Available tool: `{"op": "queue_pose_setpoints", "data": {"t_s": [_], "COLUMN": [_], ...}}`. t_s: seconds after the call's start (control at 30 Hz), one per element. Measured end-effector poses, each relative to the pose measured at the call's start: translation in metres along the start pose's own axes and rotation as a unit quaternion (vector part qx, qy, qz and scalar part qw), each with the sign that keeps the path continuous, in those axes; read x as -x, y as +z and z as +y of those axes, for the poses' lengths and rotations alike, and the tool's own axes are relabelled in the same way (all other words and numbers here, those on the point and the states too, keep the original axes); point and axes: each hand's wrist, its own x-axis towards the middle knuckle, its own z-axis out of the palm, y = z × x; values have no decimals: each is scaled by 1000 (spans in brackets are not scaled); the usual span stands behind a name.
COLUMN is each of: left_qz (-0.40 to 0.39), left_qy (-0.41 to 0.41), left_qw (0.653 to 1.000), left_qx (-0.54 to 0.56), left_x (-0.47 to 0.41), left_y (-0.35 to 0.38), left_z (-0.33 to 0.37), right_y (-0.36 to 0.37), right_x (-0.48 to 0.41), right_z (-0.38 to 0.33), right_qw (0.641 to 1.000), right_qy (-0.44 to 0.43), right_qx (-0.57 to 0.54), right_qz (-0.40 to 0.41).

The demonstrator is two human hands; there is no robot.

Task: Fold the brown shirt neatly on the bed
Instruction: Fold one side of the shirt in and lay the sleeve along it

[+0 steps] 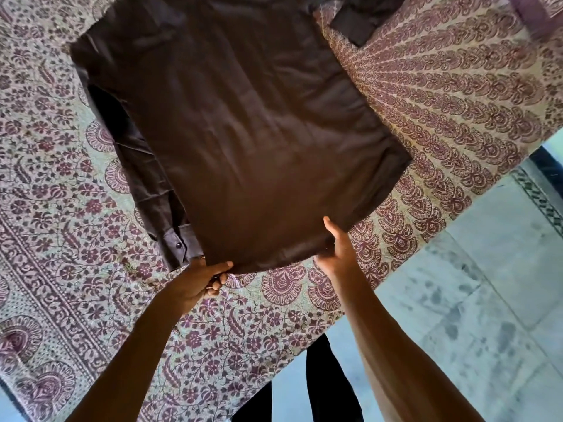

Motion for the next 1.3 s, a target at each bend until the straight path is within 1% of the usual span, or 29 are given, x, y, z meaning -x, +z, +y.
{"op": "queue_pose_setpoints", "data": {"t_s": [0.03, 0.07, 0.1, 0.13, 0.17, 0.2, 0.27, 0.3, 0.33, 0.37, 0.4, 0.47, 0.5, 0.57, 0.6, 0.67, 0.7, 0.77, 0.8, 0.83, 0.87, 0.93, 0.97, 1.03, 1.1, 1.17, 1.23, 1.27, 1.3], "left_qz": [16, 33, 52, 80, 130, 199, 355, 399, 414, 393, 345, 228, 178, 117, 104, 115, 137, 181, 197, 193, 195, 201, 207, 202, 199, 213, 217, 217, 218], "left_qy": [-12, -28, -41, -47, -39, -17, 38, 87, 155, 223, 279, 336, 357, 394, 386, 362, 360, 357, 364, 353, 350, 299, 271, 212, 177, 162, 158, 160, 162], "left_qw": [1000, 999, 997, 995, 988, 971, 891, 853, 828, 817, 814, 809, 791, 725, 697, 644, 625, 603, 602, 627, 667, 779, 822, 877, 908, 913, 915, 917, 917], "left_qx": [-10, -19, -25, -40, -76, -132, -280, -324, -346, -358, -375, -424, -464, -552, -595, -664, -679, -690, -683, -667, -629, -514, -457, -381, -323, -308, -300, -295, -291], "left_x": [-6, -9, -14, -15, -16, -15, -7, -1, 4, 5, 4, -9, -17, -35, -43, -59, -64, -69, -72, -73, -73, -75, -76, -81, -85, -89, -90, -91, -89], "left_y": [0, 0, 0, 3, 4, 8, 22, 32, 44, 57, 73, 104, 120, 155, 172, 196, 204, 211, 212, 212, 212, 212, 211, 202, 193, 184, 182, 183, 184], "left_z": [-4, -6, -9, -10, -12, -14, -18, -18, -13, -5, 1, 3, 1, -6, -8, -8, -6, 0, 1, 5, 9, 22, 31, 42, 47, 47, 45, 43, 43], "right_y": [-3, -6, -10, -12, -18, -23, -34, -37, -40, -41, -44, -48, -51, -55, -56, -59, -61, -68, -72, -76, -80, -79, -76, -77, -74, -64, -54, -52, -52], "right_x": [1, -3, -8, -11, -15, -16, -16, -18, -22, -26, -32, -38, -41, -46, -47, -51, -53, -62, -68, -72, -75, -68, -60, -60, -67, -68, -59, -56, -56], "right_z": [-4, -10, -14, -17, -19, -21, -27, -32, -37, -42, -48, -54, -57, -62, -64, -66, -66, -64, -62, -62, -61, -62, -63, -63, -60, -63, -67, -68, -68], "right_qw": [999, 997, 992, 987, 982, 978, 966, 958, 953, 947, 944, 933, 927, 920, 916, 914, 917, 914, 910, 907, 907, 913, 914, 923, 927, 896, 866, 862, 874], "right_qy": [-27, -18, 19, 24, 26, 14, -30, -48, -57, -62, -73, -78, -86, -92, -87, -90, -91, -93, -98, -104, -101, -101, -105, -94, -76, -68, -65, -69, -71], "right_qx": [22, -7, -56, -61, -50, -19, 53, 85, 109, 135, 161, 223, 244, 264, 276, 287, 282, 294, 304, 314, 323, 335, 339, 330, 318, 363, 406, 414, 402], "right_qz": [26, 73, 109, 146, 178, 207, 252, 268, 278, 284, 280, 272, 272, 274, 276, 272, 267, 264, 264, 261, 251, 209, 194, 174, 187, 246, 285, 284, 264]}}
